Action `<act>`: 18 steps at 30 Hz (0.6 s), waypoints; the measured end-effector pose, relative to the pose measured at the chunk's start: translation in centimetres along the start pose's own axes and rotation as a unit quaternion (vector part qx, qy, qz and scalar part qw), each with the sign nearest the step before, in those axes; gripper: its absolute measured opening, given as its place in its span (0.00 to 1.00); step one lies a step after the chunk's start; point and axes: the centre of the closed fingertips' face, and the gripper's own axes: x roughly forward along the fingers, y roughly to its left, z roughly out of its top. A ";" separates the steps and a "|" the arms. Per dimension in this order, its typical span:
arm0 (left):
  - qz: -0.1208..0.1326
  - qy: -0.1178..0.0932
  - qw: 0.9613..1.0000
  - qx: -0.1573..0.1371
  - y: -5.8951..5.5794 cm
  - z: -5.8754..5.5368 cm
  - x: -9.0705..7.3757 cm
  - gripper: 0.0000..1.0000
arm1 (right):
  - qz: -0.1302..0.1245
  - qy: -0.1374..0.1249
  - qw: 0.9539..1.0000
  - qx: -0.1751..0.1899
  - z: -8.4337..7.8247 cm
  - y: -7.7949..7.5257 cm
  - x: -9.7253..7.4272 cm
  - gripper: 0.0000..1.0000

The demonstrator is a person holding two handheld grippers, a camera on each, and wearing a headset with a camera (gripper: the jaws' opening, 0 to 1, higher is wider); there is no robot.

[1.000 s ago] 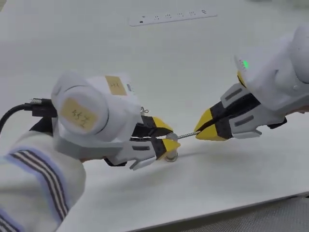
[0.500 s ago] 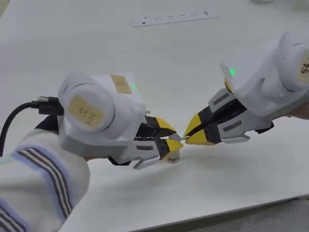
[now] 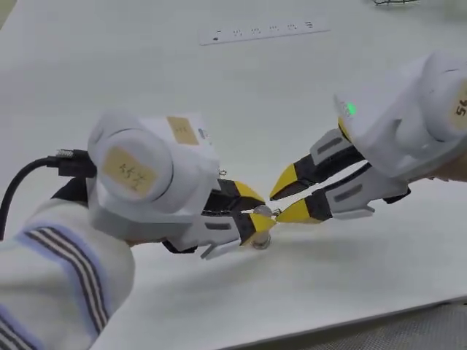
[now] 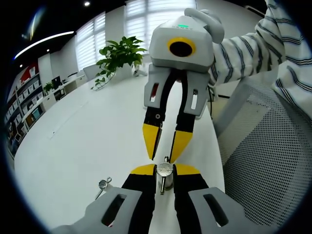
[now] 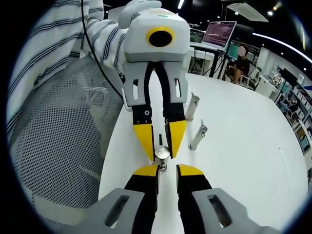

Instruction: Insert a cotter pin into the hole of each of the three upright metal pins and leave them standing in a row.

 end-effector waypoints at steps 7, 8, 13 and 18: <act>0.001 0.000 1.000 -0.001 0.0 0.0 0.0 0.09 | -0.005 -0.003 1.000 0.014 0.0 0.3 -0.5 0.02; 0.002 0.000 1.000 -0.003 0.0 0.0 0.0 0.09 | -0.004 -0.005 1.000 0.018 0.1 0.4 -0.5 0.01; 0.002 0.000 1.000 -0.004 0.1 0.0 0.0 0.09 | -0.005 -0.008 1.000 0.021 0.3 0.4 -0.4 0.01; 0.008 -0.001 1.000 -0.016 0.1 0.0 0.0 0.09 | -0.012 -0.012 0.999 0.031 0.2 0.3 -0.4 0.00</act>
